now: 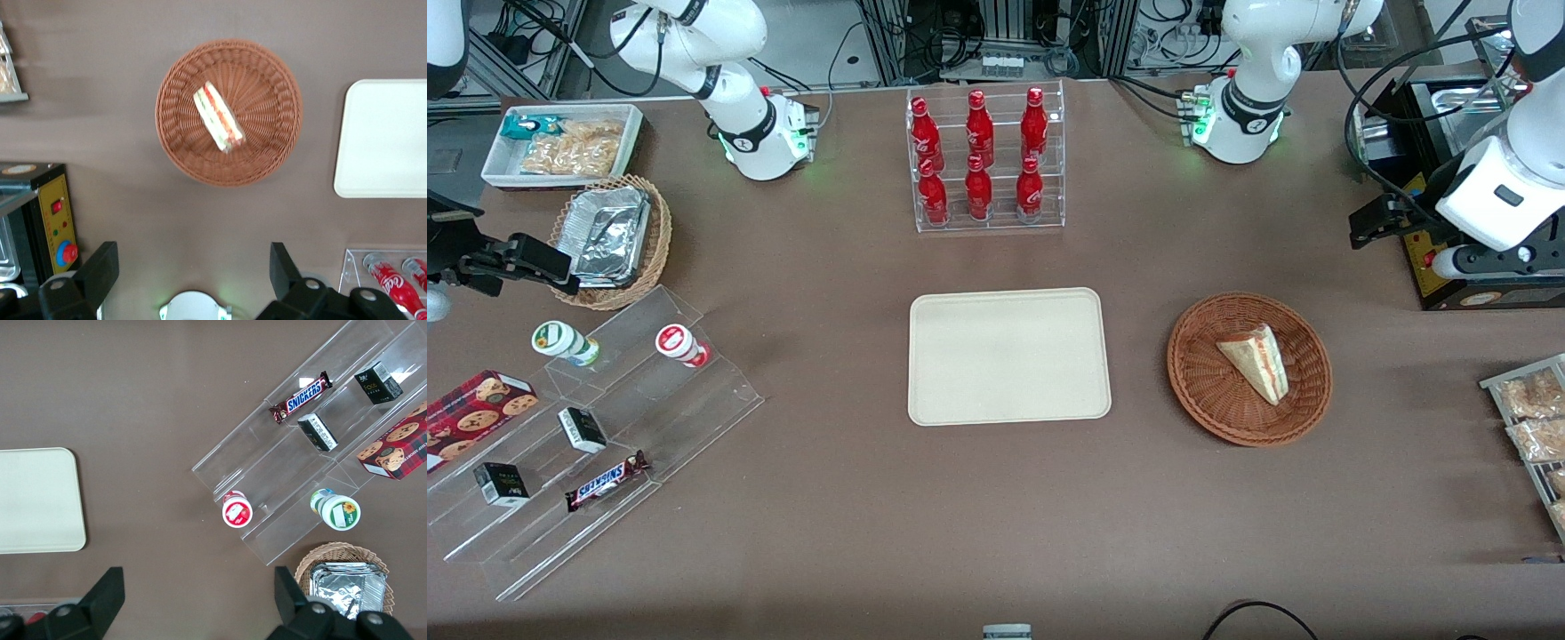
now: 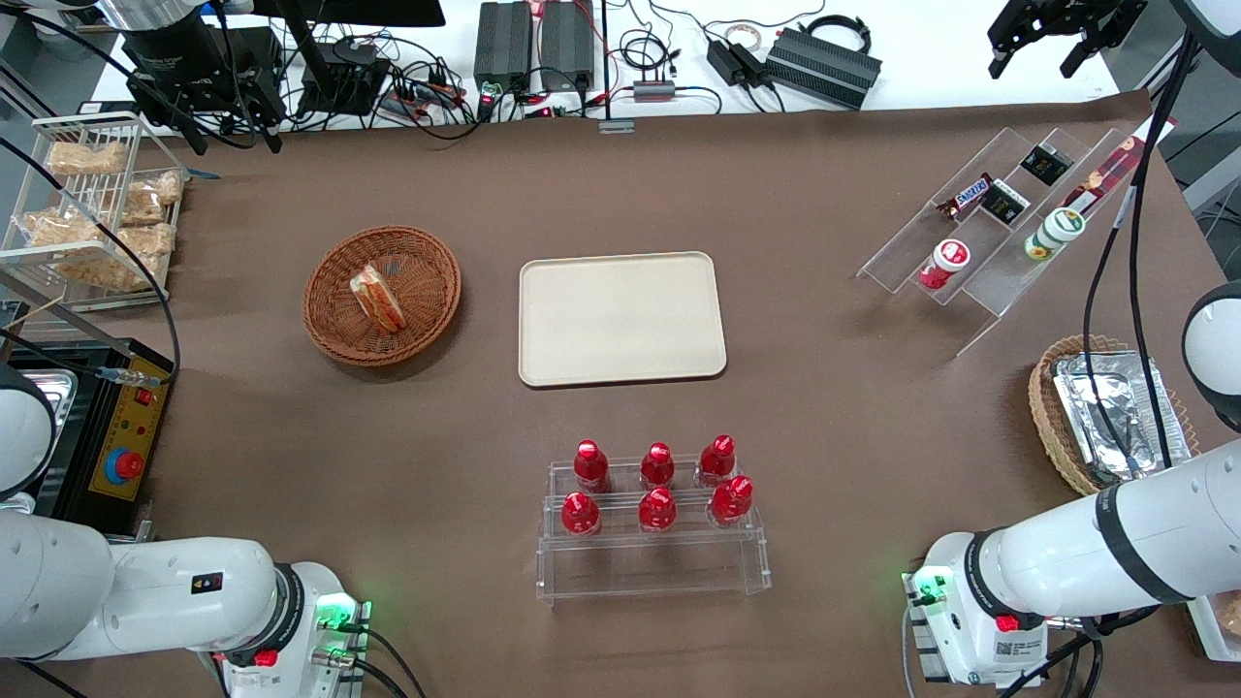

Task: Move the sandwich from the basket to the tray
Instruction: 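Move the left gripper down over the wrapped sandwich in the wicker basket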

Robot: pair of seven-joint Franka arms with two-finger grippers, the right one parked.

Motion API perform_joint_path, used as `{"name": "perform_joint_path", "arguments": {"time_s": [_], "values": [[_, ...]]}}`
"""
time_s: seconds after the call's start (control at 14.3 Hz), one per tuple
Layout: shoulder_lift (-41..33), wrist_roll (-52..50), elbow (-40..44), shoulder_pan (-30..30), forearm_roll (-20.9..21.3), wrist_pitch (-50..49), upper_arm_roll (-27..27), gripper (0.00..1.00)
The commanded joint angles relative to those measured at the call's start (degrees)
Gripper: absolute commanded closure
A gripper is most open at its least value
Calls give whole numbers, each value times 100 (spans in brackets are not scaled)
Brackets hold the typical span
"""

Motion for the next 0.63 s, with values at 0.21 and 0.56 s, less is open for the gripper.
{"name": "perform_joint_path", "arguments": {"time_s": [0.21, 0.56], "values": [[408, 130, -72, 52, -85, 162, -40, 0], [813, 112, -1020, 52, -58, 1161, -31, 0]]}}
